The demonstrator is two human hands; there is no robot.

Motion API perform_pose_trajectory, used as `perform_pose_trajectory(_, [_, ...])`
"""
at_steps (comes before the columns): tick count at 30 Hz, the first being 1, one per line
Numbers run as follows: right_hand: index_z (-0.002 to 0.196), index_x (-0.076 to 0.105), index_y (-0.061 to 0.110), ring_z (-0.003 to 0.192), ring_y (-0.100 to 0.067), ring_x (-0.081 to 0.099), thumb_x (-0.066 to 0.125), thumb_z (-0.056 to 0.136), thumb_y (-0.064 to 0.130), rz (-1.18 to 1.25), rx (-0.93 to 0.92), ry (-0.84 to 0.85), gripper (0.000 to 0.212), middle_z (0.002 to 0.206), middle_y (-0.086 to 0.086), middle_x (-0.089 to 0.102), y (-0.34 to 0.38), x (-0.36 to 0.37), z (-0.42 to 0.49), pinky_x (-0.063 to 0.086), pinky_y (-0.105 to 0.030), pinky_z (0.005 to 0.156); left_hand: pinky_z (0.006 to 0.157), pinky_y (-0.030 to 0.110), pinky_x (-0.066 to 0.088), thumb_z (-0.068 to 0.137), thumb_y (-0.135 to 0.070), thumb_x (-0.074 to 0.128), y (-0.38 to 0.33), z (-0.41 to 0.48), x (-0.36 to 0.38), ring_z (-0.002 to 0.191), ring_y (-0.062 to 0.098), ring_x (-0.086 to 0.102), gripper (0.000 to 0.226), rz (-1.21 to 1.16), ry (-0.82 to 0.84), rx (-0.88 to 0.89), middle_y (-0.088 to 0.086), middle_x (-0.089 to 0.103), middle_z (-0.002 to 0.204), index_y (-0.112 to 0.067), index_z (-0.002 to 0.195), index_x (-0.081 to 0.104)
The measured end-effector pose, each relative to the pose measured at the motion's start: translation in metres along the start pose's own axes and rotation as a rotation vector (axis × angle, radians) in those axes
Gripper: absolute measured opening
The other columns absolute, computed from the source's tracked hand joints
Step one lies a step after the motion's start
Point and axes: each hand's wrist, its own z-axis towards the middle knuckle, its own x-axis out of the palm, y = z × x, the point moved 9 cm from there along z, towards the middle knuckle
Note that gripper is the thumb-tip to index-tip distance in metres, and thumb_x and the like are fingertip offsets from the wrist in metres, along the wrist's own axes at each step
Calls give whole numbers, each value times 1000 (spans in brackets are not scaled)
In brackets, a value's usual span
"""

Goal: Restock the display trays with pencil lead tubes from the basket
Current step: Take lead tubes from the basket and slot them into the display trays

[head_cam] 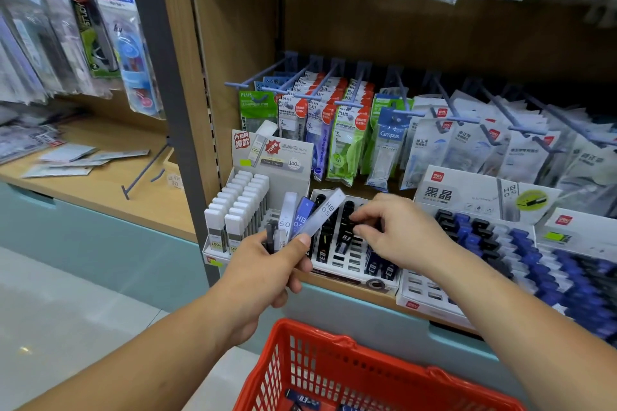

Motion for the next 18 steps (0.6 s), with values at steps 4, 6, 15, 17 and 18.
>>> perform_pose_trajectory(4, [133, 64, 43, 109, -9, 49, 61, 98, 46, -94, -77, 14, 35, 99, 16, 51, 11, 7, -11, 46, -34, 82, 43, 25, 33, 100, -34, 67, -2, -5, 1, 57, 16, 53, 27, 9, -6, -3, 5, 72, 78, -12, 116, 64])
perform_pose_trajectory(6, [132, 65, 43, 111, -11, 48, 60, 98, 50, -144, -120, 4, 35, 99, 15, 49, 18, 8, -11, 42, -33, 82, 43, 25, 33, 100, -34, 67, -3, -7, 2, 57, 16, 53, 26, 10, -9, -3, 5, 72, 77, -13, 115, 64])
perform_pose_trajectory(15, [108, 76, 38, 90, -9, 55, 68, 93, 39, 53, -15, -61, 17, 91, 15, 58, 8, -2, 2, 53, -38, 83, 43, 25, 32, 100, -32, 67, -7, -8, 15, 57, 16, 53, 24, 10, 10, -6, 7, 73, 79, -14, 115, 63])
perform_pose_trajectory(17, [109, 76, 37, 89, -6, 58, 71, 91, 39, 109, 38, -39, 19, 92, 20, 63, -1, -4, 2, 55, -39, 86, 43, 26, 33, 100, -33, 67, -7, -7, 15, 58, 16, 53, 23, 10, 10, -9, 7, 73, 79, -14, 114, 63])
perform_pose_trajectory(18, [109, 76, 38, 92, -5, 59, 72, 90, 42, 122, 51, -39, 19, 92, 22, 65, -4, -3, -1, 55, -38, 88, 43, 26, 33, 100, -33, 67, -6, -7, 14, 58, 16, 53, 23, 11, 9, -9, 7, 73, 79, -14, 114, 63])
